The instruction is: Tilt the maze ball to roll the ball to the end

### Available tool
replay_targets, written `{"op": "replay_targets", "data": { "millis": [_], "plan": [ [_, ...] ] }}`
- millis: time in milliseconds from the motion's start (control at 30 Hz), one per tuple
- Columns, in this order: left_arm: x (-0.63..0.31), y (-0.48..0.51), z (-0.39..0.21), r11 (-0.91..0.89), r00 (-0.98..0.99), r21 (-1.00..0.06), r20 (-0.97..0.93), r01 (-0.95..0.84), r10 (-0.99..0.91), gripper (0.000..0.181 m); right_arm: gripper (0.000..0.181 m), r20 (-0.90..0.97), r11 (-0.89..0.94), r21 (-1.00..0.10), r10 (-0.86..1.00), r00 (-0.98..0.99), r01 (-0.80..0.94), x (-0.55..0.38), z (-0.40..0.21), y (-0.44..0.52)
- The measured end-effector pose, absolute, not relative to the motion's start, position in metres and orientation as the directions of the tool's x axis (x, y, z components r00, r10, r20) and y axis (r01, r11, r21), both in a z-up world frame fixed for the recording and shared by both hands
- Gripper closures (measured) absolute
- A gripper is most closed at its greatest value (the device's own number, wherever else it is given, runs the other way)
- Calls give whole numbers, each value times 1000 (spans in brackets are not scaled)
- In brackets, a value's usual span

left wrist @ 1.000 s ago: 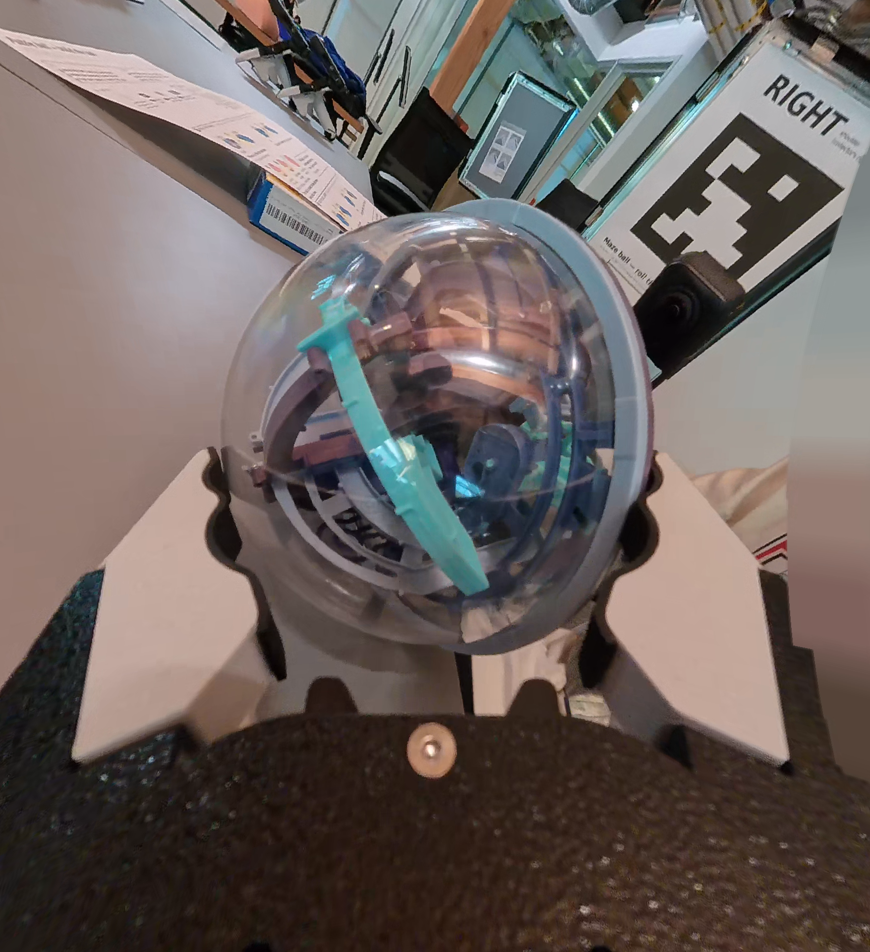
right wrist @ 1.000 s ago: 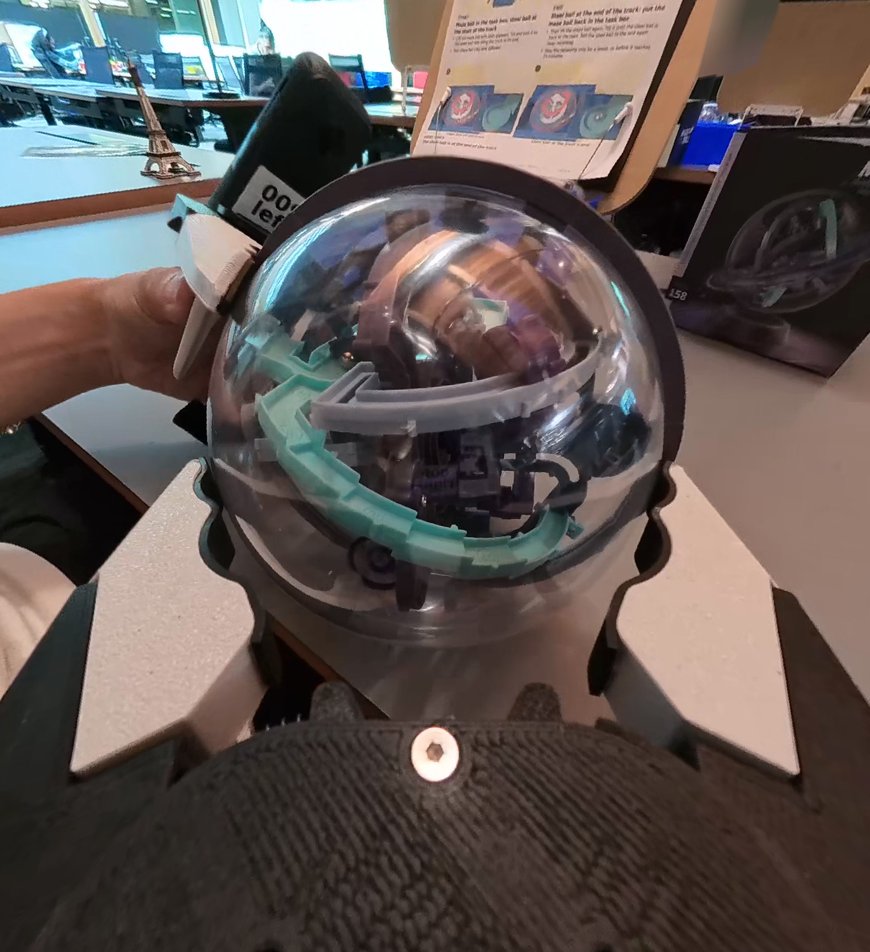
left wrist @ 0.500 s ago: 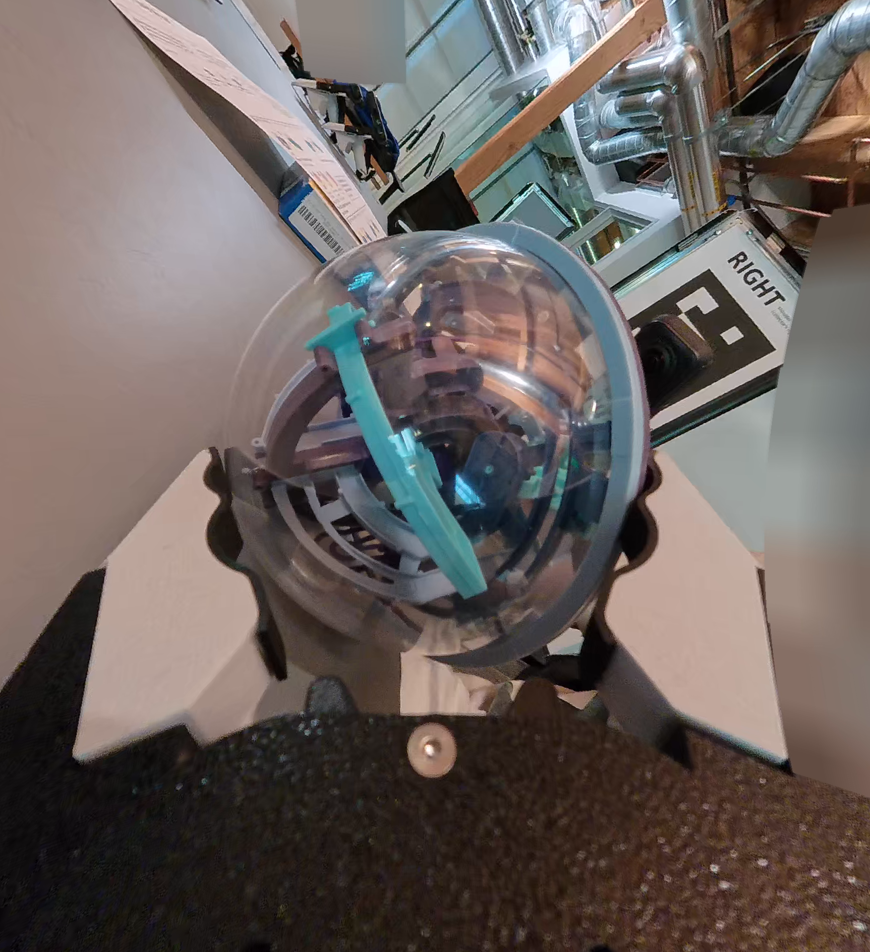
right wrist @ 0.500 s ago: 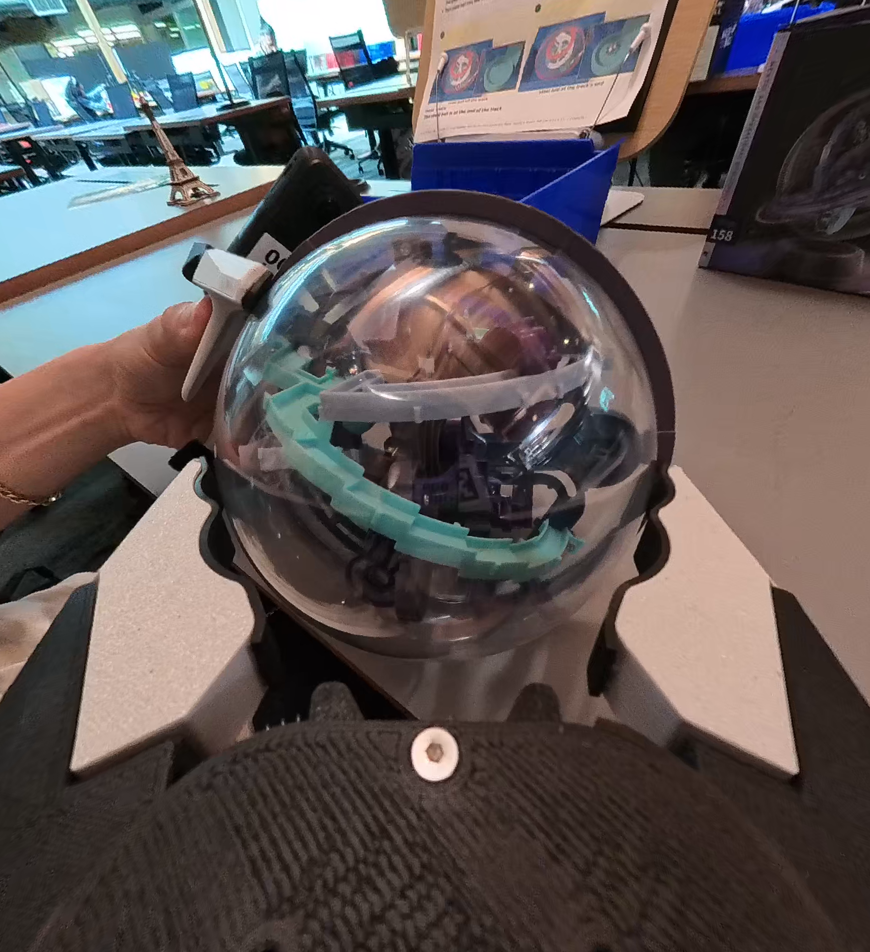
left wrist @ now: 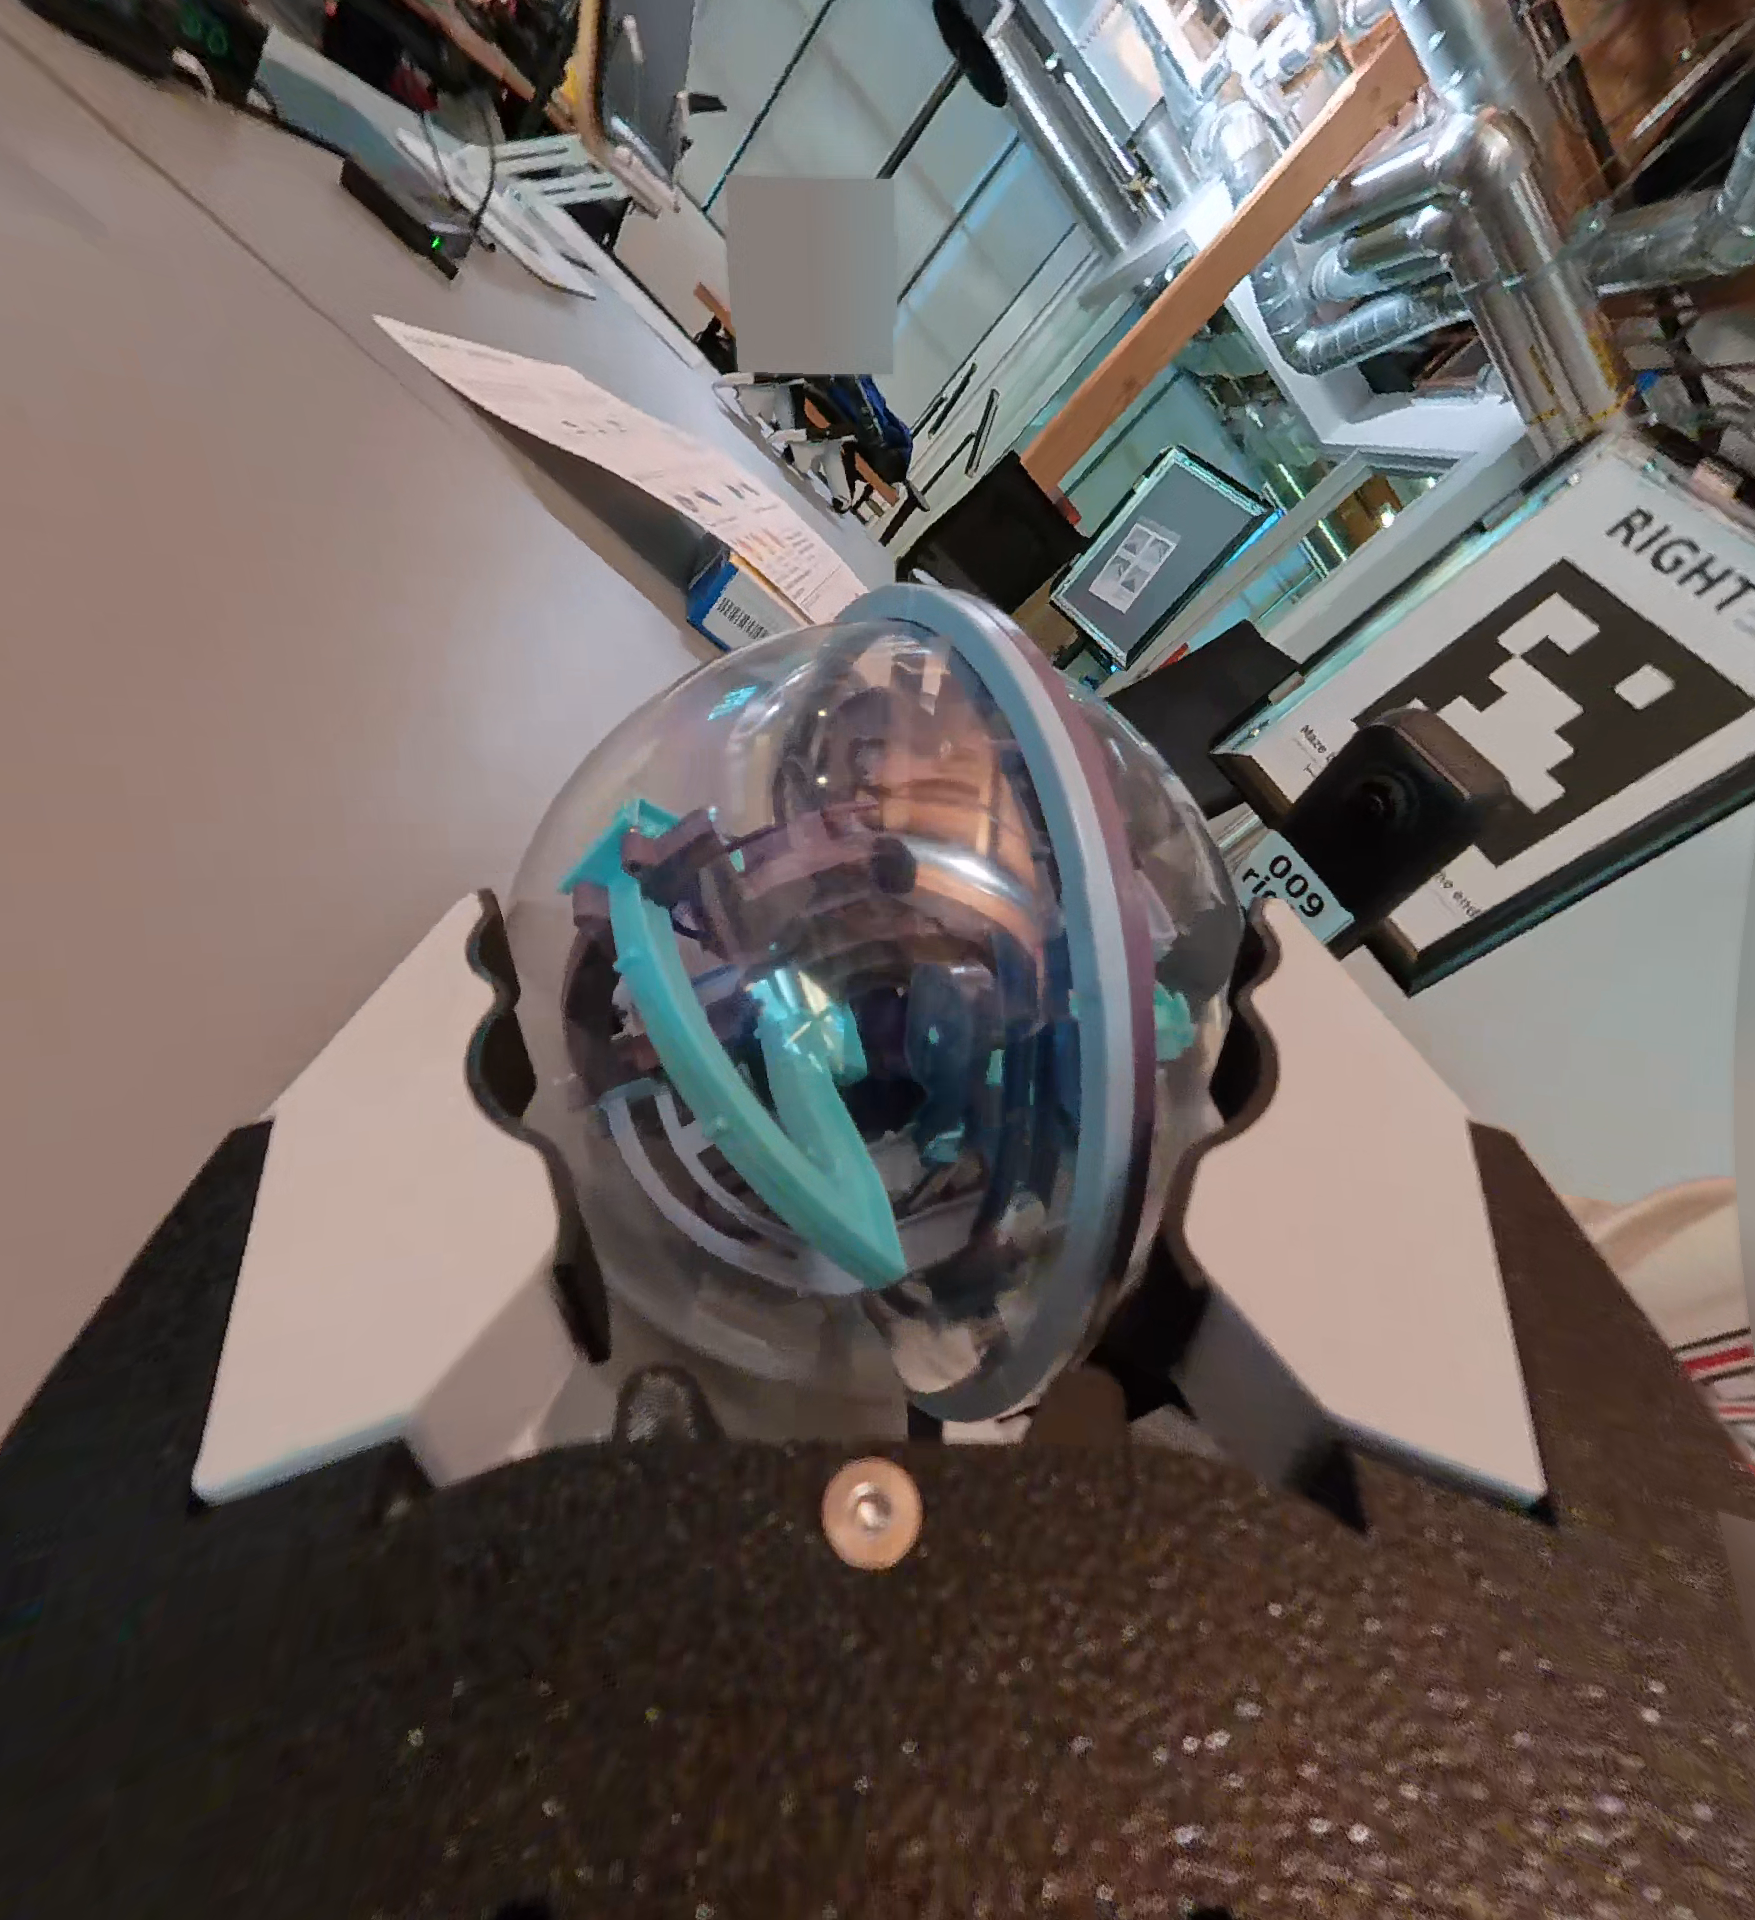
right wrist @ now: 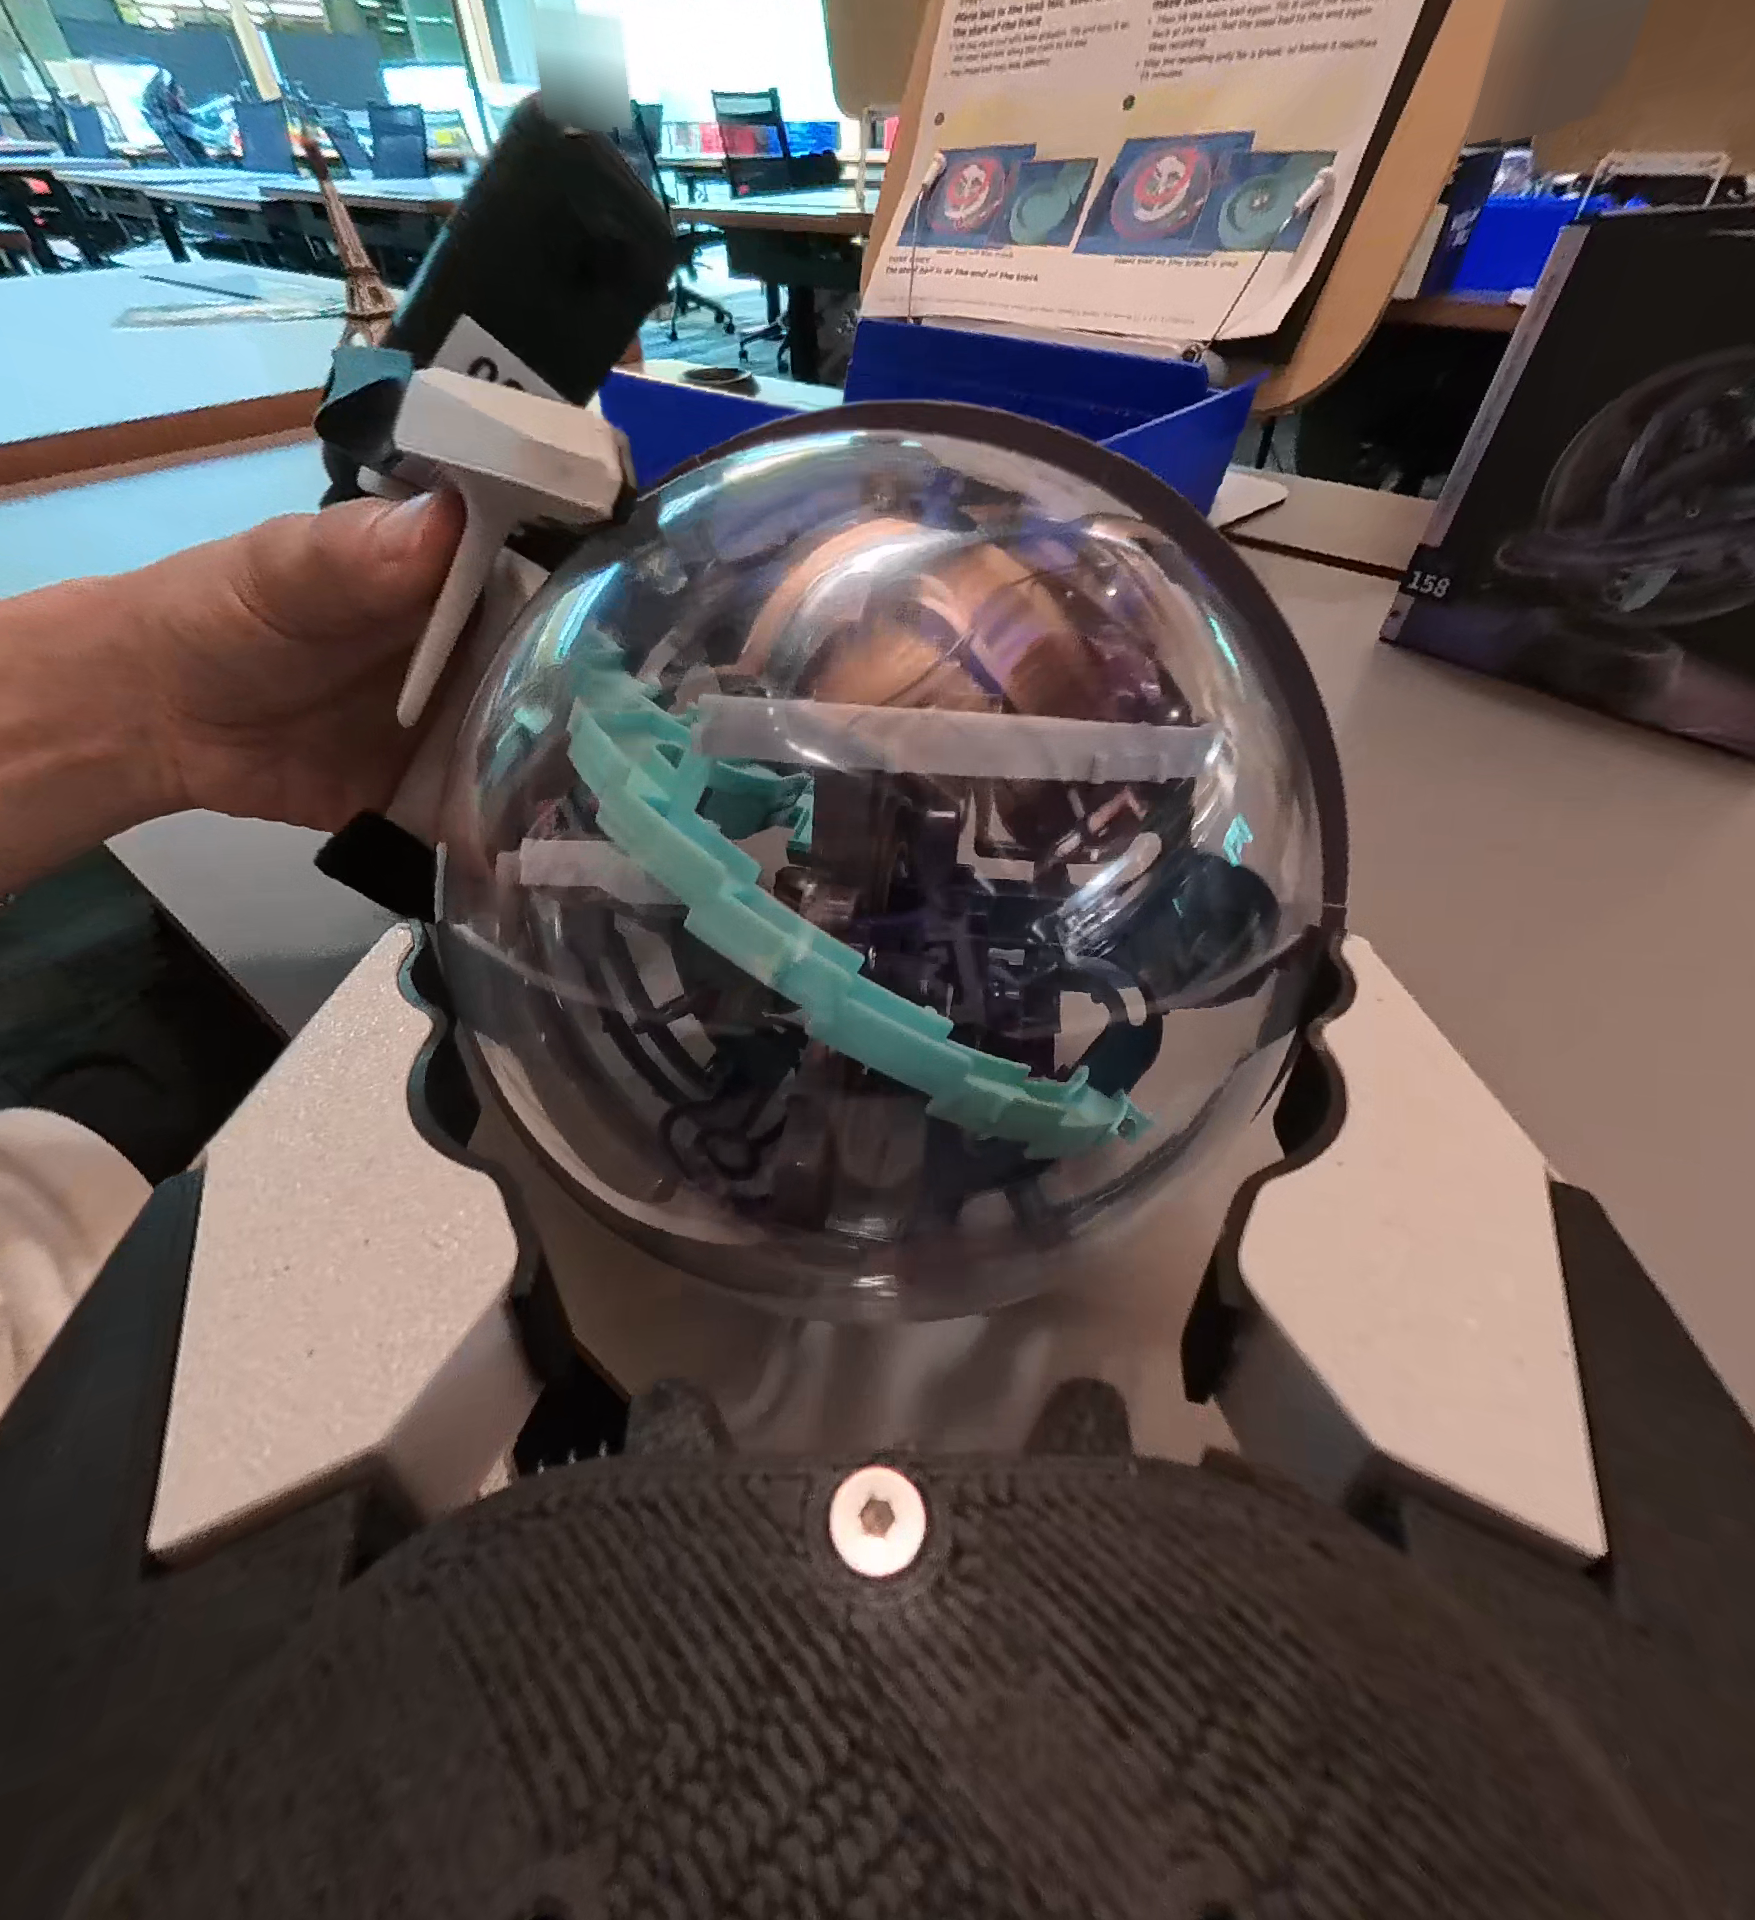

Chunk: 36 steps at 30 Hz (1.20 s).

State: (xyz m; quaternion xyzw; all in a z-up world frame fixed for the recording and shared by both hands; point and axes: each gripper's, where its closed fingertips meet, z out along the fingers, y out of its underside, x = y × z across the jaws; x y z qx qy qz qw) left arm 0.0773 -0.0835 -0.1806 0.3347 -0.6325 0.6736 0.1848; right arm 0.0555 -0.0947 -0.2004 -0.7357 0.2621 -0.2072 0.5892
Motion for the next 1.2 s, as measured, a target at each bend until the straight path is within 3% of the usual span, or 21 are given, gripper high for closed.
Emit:
{"op": "replay_targets", "data": {
  "millis": [33, 233, 567, 667, 867, 1033, 1200],
  "plan": [
    [80, -83, -181, -134, -684, -706, 707, -695, -179, 50, 27, -11, -169, -974, -625, 781, -149, 57, -200, -94],
    [92, -76, -186, -142, -560, -590, 803, -795, -202, 51, 24, 31, -264, -954, -560, 828, -143, 66, -205, -88],
    [106, -71, -184, -126, -658, -686, 725, -717, -202, 52, 28, 189, -406, -914, -440, 878, -7, 84, -209, -90],
    [109, -68, -174, -90, -783, -808, 587, -582, -206, 60, 30, 235, -469, -883, -377, 896, 34, 86, -210, -88],
    [100, -62, -161, 71, -970, -978, 182, -195, -159, 52, 31, 300, -503, -853, -258, 918, 137, 85, -204, -70],
    [81, -54, -177, 277, -998, -959, -56, 60, 20, 37, 34, 343, -499, -838, -162, 925, 223, 82, -198, -54],
    [88, -45, -195, 458, -962, -847, -258, 269, 88, 28, 34, 369, -519, -816, -124, 921, 257, 84, -199, -48]
  ]
}}
